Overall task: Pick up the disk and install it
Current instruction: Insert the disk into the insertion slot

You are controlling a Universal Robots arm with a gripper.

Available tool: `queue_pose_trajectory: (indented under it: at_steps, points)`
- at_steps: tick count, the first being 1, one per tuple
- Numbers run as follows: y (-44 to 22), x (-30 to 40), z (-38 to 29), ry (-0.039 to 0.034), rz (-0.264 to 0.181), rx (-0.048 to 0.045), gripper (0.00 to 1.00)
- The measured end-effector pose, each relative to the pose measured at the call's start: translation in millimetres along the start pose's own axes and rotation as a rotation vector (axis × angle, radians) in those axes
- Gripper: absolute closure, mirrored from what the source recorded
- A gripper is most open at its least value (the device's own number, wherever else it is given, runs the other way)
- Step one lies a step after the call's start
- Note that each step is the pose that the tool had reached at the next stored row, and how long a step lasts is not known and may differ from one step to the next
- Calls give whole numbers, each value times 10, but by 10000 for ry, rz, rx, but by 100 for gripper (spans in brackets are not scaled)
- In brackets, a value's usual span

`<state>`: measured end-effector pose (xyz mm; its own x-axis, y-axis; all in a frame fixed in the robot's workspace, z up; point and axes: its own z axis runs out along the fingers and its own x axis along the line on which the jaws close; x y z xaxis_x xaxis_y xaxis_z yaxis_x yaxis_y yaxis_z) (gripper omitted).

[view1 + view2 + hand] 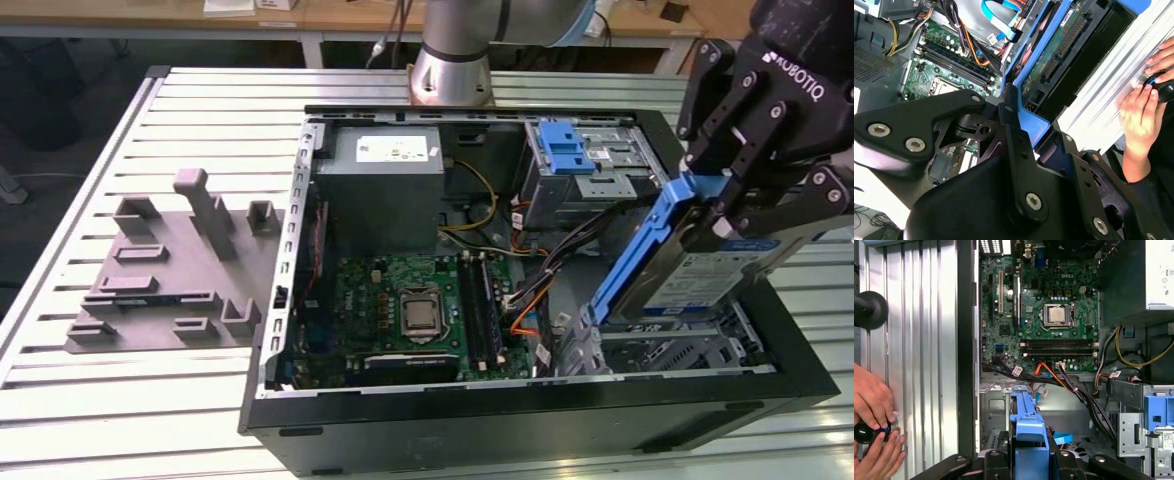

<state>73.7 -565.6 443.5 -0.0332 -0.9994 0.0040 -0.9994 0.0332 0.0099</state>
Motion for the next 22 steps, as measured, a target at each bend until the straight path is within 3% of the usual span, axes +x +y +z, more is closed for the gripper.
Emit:
queue_pose_trajectory:
  at_steps: [22]
  points:
    - [-10,4,100,-1,-10,0,64]
